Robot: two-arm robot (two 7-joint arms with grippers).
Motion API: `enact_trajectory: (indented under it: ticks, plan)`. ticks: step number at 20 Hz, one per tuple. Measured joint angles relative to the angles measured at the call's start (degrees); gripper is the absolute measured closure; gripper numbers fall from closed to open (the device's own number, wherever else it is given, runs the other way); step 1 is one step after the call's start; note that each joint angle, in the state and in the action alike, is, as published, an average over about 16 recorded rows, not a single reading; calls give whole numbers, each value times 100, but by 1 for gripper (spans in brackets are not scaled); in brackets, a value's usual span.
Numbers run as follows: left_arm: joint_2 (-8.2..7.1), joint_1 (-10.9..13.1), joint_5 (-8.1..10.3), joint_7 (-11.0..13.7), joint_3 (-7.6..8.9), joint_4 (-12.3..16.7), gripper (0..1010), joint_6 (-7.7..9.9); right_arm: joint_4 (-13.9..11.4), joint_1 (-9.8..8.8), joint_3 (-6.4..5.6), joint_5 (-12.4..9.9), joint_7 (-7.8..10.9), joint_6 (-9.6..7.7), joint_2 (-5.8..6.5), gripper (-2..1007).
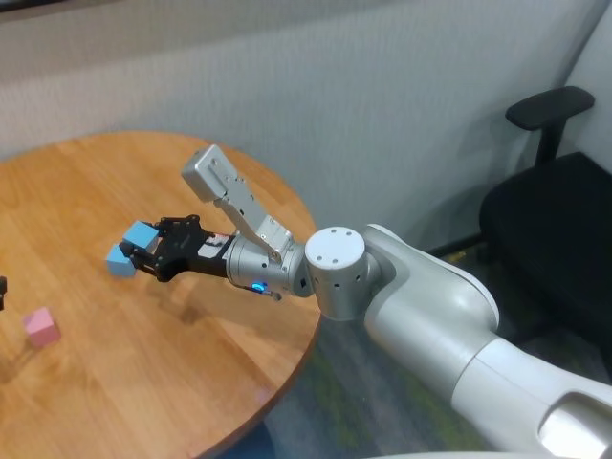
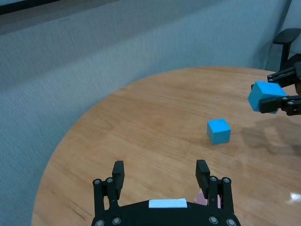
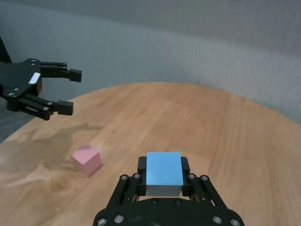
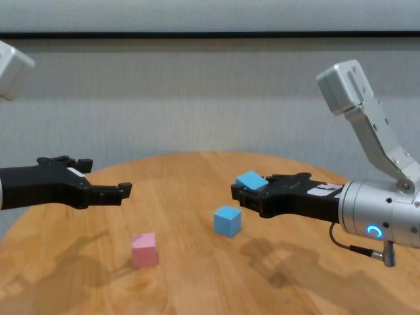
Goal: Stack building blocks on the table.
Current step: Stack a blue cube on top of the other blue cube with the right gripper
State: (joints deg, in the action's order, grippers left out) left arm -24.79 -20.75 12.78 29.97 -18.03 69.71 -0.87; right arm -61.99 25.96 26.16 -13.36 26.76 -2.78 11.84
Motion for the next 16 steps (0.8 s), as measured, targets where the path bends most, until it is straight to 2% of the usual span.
enact_trajectory:
  ticks: [5,16]
  plan:
    - [0,0,0,0,0,0,10,0,363,201,45,8,19,129,-99,636]
    - [0,0,0,0,0,0,10,0,1067,502,82,78,-63,361,-444,636]
